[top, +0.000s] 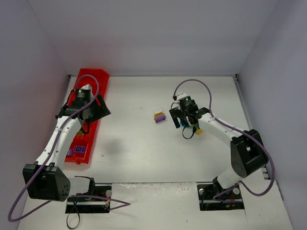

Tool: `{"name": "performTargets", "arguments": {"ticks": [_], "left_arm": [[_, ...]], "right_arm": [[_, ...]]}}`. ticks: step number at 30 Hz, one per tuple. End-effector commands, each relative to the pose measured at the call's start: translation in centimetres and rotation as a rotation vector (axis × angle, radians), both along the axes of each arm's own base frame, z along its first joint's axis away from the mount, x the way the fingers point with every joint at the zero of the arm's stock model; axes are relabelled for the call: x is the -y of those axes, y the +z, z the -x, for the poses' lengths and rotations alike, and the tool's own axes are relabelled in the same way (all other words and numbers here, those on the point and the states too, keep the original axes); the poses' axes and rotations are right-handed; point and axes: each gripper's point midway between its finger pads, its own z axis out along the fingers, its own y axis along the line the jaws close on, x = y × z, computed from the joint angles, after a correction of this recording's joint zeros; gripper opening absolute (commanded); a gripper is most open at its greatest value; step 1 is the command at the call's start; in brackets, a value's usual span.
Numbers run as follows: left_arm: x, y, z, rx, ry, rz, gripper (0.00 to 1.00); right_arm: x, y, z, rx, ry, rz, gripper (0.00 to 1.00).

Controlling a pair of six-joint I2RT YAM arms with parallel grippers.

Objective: Sort the legos into containers by color

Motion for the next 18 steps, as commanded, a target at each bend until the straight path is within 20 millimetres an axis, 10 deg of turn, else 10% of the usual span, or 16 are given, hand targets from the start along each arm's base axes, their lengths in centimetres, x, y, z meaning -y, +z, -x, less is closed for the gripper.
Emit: {"name": "performTargets", "arguments": {"ticks": [1,18], "left_arm": [[3.1,3.0,0.5,0.073,-0.156,0.022,0.65],[7.2,2.9,2.6,0.069,-0.357,0.010,0.66]], "right_arm": [[-1.2,0.4,-1.9,0.016,0.067,-0.002,0.83],[-0.4,-4.4,-3.8,-0.085,0.144,-0.002,0.77]]}}
